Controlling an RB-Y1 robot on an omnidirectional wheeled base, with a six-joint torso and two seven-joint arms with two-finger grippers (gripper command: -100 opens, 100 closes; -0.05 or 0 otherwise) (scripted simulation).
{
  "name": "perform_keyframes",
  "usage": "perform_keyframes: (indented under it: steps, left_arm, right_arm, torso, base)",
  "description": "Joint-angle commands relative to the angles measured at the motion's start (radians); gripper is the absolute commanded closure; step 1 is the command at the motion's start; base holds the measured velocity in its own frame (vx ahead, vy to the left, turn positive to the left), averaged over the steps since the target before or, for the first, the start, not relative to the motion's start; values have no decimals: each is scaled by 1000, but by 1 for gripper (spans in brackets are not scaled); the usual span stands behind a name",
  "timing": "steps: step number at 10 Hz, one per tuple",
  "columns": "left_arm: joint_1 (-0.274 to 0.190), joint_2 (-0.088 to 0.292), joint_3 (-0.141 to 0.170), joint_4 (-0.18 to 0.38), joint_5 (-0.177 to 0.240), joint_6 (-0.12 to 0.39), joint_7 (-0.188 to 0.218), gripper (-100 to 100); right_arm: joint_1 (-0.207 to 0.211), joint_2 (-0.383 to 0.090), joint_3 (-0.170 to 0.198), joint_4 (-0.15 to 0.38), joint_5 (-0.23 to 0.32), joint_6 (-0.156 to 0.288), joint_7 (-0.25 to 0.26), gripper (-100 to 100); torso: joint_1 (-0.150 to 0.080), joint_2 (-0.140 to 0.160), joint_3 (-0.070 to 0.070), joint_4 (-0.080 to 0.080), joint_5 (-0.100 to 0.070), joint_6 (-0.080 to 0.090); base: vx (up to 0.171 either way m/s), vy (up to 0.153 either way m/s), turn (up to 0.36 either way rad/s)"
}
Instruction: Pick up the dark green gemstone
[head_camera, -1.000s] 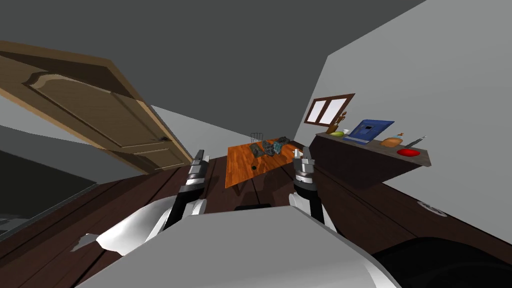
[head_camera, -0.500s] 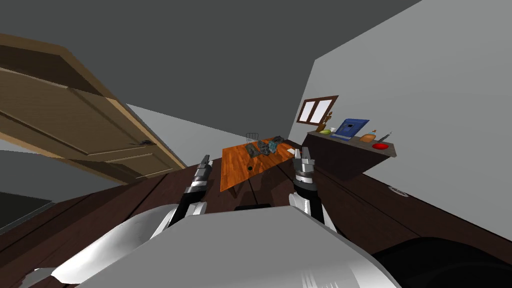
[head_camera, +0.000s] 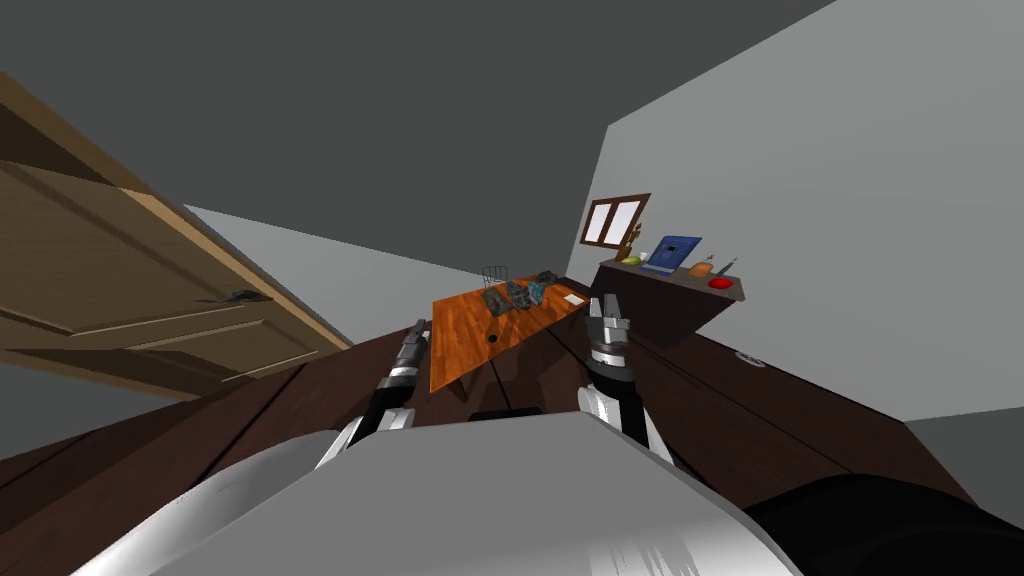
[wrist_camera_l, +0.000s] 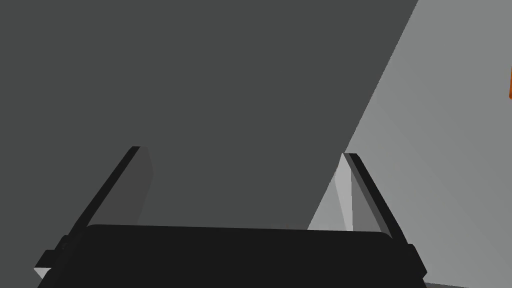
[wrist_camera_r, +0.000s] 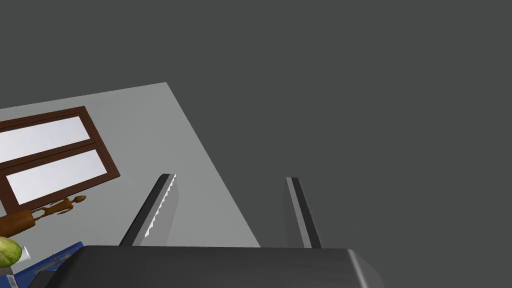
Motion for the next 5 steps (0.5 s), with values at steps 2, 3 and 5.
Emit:
perform_keyframes:
  steps: [2,3,5]
  left_arm:
    - [2,16,-13,71,16,1,-3,-100]
    - [2,16,-13,89,16,1,-3,-100]
    - [-6,36,-22,175,32,4,-2,-100]
  right_arm:
    - [0,0,0,0,0,0,0,0]
    - [0,0,0,0,0,0,0,0]
    - [0,0,0,0,0,0,0,0]
  torso:
    - [0,0,0,0,0,0]
    - [0,0,0,0,0,0]
    - [0,0,0,0,0,0]
  base:
    - [22,-21,-199]
    - [22,-16,-97]
    - [30,-22,-256]
